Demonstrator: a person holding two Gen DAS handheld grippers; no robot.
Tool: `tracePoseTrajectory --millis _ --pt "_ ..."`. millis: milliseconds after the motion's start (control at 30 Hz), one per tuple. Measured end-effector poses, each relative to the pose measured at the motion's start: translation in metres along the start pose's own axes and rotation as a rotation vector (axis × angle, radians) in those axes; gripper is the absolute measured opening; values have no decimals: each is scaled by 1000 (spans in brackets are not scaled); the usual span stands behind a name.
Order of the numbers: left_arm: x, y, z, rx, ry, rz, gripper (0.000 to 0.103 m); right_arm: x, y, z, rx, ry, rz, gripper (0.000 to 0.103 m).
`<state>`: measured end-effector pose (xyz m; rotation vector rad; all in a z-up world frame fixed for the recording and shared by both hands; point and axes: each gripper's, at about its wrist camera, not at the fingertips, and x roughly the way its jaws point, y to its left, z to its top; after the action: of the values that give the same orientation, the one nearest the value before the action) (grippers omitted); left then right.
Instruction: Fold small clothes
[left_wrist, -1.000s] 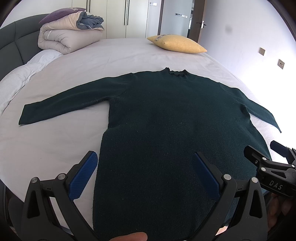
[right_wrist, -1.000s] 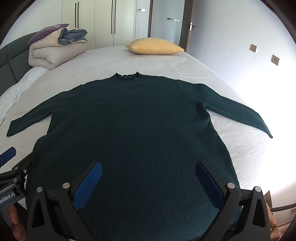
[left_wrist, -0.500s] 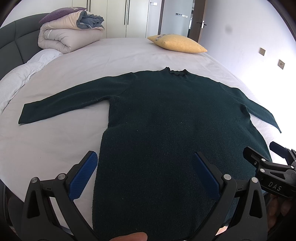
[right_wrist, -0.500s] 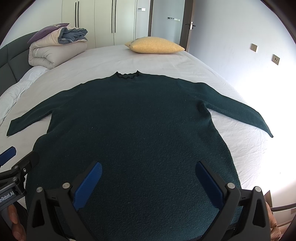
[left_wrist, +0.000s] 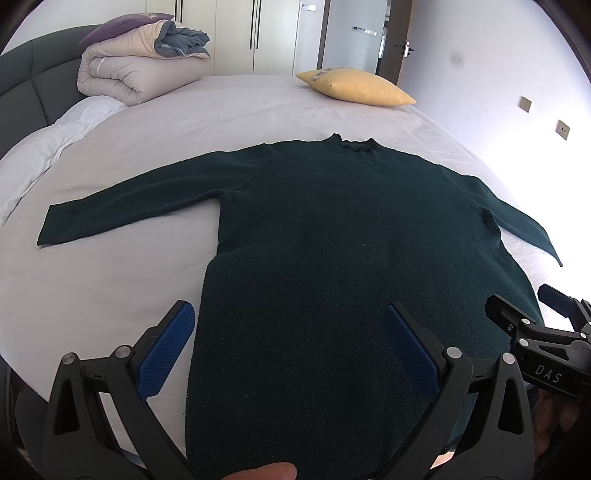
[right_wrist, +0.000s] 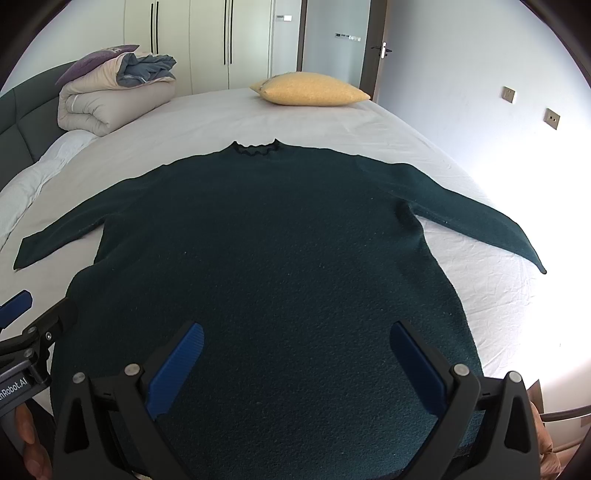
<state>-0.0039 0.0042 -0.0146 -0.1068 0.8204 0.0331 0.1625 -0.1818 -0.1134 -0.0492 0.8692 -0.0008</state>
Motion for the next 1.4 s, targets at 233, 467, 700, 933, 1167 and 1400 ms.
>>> tracePoseTrajectory --millis 233,467,700,933,1167,1400 --pt "1 3 -1 -5 3 -5 103 0 1 -1 -1 1 0 103" --pt "6 3 0 -21 29 -4 103 1 1 -3 -3 5 3 103" --pt "16 8 1 -77 45 -29 103 4 0 -3 1 15 5 103" --pt "24 18 4 -149 54 -124 103 8 -4 -2 9 28 15 103" --pt "32 11 15 -106 27 -181 103 16 -14 0 24 42 32 103" --pt "41 -9 36 -18 -22 -168 103 24 -37 5 85 59 106 103"
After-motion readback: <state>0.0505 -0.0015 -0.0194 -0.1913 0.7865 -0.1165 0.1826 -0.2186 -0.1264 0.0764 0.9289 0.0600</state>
